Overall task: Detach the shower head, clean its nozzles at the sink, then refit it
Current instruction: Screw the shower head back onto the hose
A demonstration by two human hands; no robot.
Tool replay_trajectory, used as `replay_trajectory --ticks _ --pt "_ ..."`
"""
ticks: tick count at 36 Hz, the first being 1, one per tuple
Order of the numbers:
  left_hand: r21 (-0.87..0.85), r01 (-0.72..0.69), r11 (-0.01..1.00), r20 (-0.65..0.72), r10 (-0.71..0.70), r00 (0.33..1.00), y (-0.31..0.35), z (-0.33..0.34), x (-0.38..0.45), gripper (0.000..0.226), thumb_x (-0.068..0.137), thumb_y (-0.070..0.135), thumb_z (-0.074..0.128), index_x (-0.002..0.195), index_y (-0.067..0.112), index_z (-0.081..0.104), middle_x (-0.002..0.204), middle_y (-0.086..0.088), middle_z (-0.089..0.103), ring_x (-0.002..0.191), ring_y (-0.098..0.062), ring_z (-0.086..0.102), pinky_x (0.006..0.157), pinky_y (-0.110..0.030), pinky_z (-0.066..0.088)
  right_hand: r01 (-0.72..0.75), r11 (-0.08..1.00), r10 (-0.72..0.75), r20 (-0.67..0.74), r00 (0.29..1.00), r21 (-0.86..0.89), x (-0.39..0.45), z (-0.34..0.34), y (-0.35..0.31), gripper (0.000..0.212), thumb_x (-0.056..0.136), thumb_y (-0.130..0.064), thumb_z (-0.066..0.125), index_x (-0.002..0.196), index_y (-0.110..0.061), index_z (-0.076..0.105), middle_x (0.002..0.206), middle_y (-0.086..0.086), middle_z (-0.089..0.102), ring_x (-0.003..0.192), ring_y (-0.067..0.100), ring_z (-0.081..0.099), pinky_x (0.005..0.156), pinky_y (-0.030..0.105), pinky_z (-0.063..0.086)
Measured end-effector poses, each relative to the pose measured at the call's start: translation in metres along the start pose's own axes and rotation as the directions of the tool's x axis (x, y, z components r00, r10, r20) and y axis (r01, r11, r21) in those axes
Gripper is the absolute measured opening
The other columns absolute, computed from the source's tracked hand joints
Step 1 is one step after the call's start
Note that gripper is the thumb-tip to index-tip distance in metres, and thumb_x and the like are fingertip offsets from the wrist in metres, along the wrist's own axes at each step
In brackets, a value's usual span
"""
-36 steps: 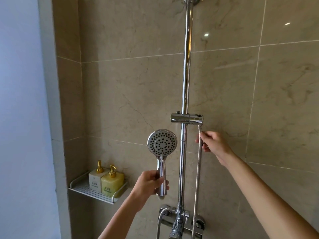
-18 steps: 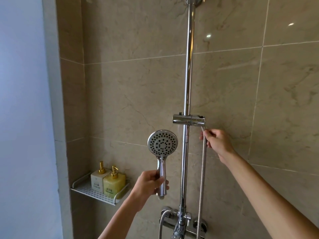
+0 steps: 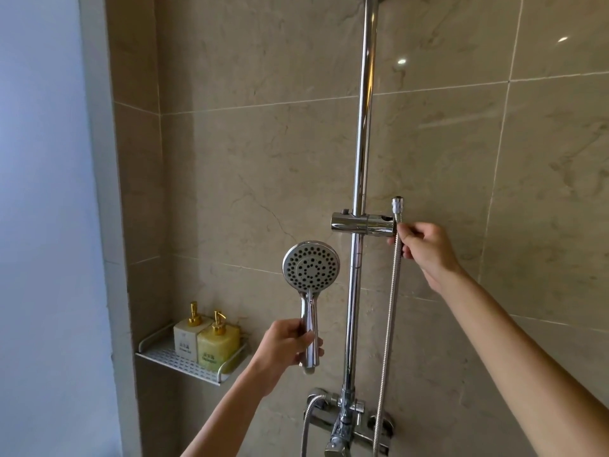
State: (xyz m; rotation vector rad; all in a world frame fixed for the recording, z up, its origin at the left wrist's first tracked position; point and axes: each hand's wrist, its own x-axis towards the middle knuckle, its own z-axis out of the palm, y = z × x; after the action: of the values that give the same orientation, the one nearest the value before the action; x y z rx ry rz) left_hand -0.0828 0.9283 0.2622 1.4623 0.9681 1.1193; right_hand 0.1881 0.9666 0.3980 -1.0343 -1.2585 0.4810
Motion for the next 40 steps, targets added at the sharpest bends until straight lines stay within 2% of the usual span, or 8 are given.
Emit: replay_trajectory --ticks 4,8,11,14,17,26,35,40 --pt "0.005 0.003 1.0 0.002 -0.003 1.0 -0.001 0.002 0.0 0.011 0.096 -0.001 0.055 0.1 -0.006 0.065 0.088 -0.017 0.073 0.087 -0.035 0.074 0.074 -0.044 0.061 0.015 0.999 -0.015 0.0 1.0 -0.052 -0.004 0.001 -0.002 0.02 0.101 -0.019 0.058 0.084 -0.019 0.067 0.075 -0.001 0.074 0.055 -0.003 0.055 0.058 0.017 0.043" --pt "0.017 -0.005 1.0 -0.004 0.005 1.0 0.0 0.004 -0.001 0.012 0.096 -0.002 0.055 0.1 -0.006 0.065 0.087 -0.017 0.073 0.087 -0.035 0.074 0.082 -0.052 0.06 -0.008 0.997 0.006 -0.029 1.0 -0.075 -0.008 -0.001 0.002 0.021 0.102 -0.027 0.054 0.086 -0.02 0.065 0.085 0.0 0.07 0.075 0.011 0.058 0.069 0.025 0.042" --pt "0.017 -0.007 1.0 -0.004 0.007 1.0 0.002 0.005 -0.002 0.013 0.096 -0.002 0.055 0.101 -0.008 0.065 0.088 -0.019 0.073 0.09 -0.038 0.073 0.086 -0.057 0.058 -0.027 0.998 0.026 0.019 0.999 0.057 -0.019 -0.006 0.008 0.018 0.104 -0.022 0.049 0.094 -0.013 0.061 0.083 0.003 0.065 0.081 0.02 0.063 0.076 0.034 0.05" --pt "0.003 -0.008 1.0 0.007 0.008 1.0 0.003 0.007 -0.003 0.014 0.096 -0.003 0.053 0.101 -0.011 0.063 0.088 -0.02 0.072 0.09 -0.039 0.073 0.085 -0.058 0.057 -0.061 0.956 0.028 0.12 0.992 0.288 -0.046 -0.007 0.015 0.014 0.105 -0.016 0.048 0.099 -0.007 0.057 0.074 0.002 0.064 0.068 0.018 0.063 0.064 0.03 0.052" --pt "-0.002 -0.014 1.0 0.015 0.014 1.0 0.004 0.01 -0.005 0.016 0.097 -0.003 0.051 0.101 -0.015 0.061 0.087 -0.021 0.071 0.086 -0.037 0.073 0.084 -0.059 0.057 -0.116 0.915 0.046 0.187 0.981 0.385 -0.079 -0.005 0.026 0.013 0.103 -0.02 0.051 0.1 -0.009 0.058 0.073 0.004 0.06 0.061 0.017 0.055 0.055 0.028 0.047" --pt "0.003 -0.026 1.0 0.023 0.026 0.999 0.005 0.017 -0.006 0.014 0.096 -0.002 0.054 0.099 -0.012 0.063 0.086 -0.021 0.072 0.083 -0.033 0.074 0.08 -0.054 0.059 -0.209 0.935 0.137 0.251 0.958 0.286 -0.169 0.008 0.078 0.031 0.097 -0.035 0.059 0.106 -0.006 0.063 0.077 0.004 0.057 0.071 0.02 0.052 0.071 0.035 0.044" --pt "0.015 -0.048 0.999 0.014 0.047 0.999 0.011 0.027 -0.007 0.012 0.095 -0.003 0.054 0.095 -0.008 0.065 0.084 -0.018 0.073 0.081 -0.032 0.074 0.077 -0.052 0.06 -0.253 0.963 0.217 0.297 0.93 0.091 -0.232 0.04 0.111 0.047 0.095 -0.048 0.058 0.087 -0.002 0.054 0.065 0.008 0.042 0.058 0.02 0.035 0.056 0.027 0.035" --pt "0.025 -0.042 0.999 0.008 0.041 0.999 0.012 0.032 -0.009 0.013 0.096 -0.003 0.054 0.096 -0.008 0.065 0.085 -0.016 0.074 0.09 -0.039 0.072 0.084 -0.057 0.057 -0.211 0.978 0.197 0.33 0.923 0.005 -0.245 0.056 0.115 0.028 0.101 -0.035 0.054 0.091 -0.01 0.061 0.064 0.001 0.046 0.057 0.019 0.04 0.053 0.023 0.039"
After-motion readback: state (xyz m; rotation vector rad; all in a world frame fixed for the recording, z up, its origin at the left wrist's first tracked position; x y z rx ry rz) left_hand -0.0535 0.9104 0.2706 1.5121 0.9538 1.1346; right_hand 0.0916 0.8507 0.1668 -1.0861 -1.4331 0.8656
